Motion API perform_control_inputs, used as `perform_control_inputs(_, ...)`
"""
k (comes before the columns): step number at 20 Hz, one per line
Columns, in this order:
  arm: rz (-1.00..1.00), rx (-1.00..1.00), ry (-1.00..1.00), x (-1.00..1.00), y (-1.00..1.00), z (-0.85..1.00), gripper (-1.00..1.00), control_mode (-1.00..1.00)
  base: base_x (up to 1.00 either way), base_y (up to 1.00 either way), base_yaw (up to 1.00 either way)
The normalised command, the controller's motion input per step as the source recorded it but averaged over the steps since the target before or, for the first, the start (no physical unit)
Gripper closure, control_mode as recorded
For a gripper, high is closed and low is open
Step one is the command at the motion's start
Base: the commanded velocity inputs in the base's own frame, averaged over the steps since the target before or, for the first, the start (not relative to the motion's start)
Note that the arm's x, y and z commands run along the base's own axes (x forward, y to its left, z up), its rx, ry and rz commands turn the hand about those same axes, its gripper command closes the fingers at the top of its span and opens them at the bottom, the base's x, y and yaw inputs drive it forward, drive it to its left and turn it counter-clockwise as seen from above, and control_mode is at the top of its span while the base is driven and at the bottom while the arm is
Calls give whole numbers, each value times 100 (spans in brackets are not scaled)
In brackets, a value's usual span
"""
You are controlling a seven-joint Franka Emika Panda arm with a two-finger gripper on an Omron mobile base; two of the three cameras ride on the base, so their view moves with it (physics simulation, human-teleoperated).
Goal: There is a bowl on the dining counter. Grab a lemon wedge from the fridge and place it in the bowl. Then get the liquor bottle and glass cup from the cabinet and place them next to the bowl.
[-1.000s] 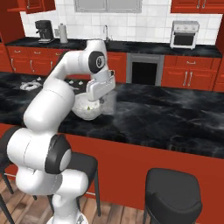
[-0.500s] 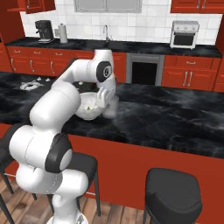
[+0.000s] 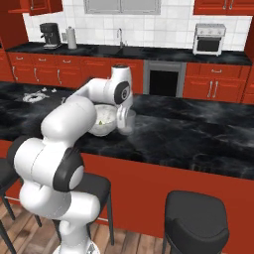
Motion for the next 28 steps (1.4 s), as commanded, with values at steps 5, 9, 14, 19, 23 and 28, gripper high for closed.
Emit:
perform_control_inputs(5,4,0,-9,28,-2,-32,100,-100,0,0,0)
perform_control_inputs(9,2,0,-4,28,0,-39,100,-100,0,0,0)
perform_control_inputs(14,1,0,-1,32,-2,-33,100,-100,0,0,0)
perform_control_inputs(19,2,0,0,30,0,-27,-100,-100,0,0,0)
perform_control_inputs(23,2,0,-1,14,0,-10,-100,-100,0,0,0)
perform_control_inputs(28,2,0,-9,-1,0,2,-100,-100,0,0,0)
